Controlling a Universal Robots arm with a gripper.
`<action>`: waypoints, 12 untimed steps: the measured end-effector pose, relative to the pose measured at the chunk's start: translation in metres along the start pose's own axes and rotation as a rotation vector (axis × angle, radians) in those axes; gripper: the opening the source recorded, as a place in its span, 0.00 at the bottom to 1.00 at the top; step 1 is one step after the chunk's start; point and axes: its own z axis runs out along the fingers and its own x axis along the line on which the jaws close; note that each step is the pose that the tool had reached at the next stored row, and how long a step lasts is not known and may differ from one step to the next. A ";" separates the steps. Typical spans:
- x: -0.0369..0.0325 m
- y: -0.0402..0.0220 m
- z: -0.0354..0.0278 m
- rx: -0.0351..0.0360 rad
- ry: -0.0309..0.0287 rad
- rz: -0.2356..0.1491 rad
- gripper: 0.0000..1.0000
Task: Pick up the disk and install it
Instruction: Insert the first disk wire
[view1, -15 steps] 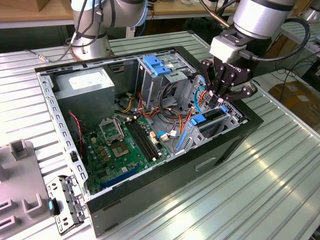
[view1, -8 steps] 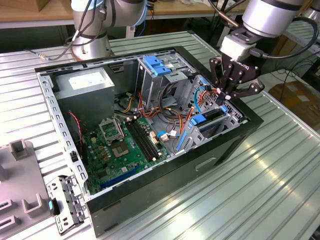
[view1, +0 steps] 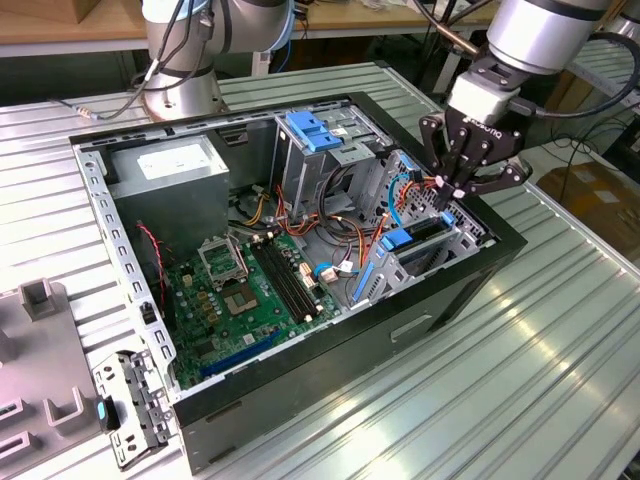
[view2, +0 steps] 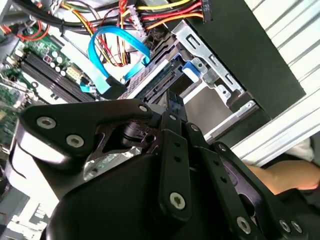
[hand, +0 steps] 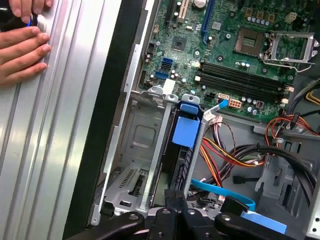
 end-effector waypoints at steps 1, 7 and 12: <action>0.0000 -0.0001 -0.0006 0.0005 -0.0001 -0.013 0.11; -0.0041 -0.0077 -0.0123 0.0010 0.0010 -0.041 0.11; -0.0049 -0.0106 -0.0123 0.0021 0.0030 -0.083 0.11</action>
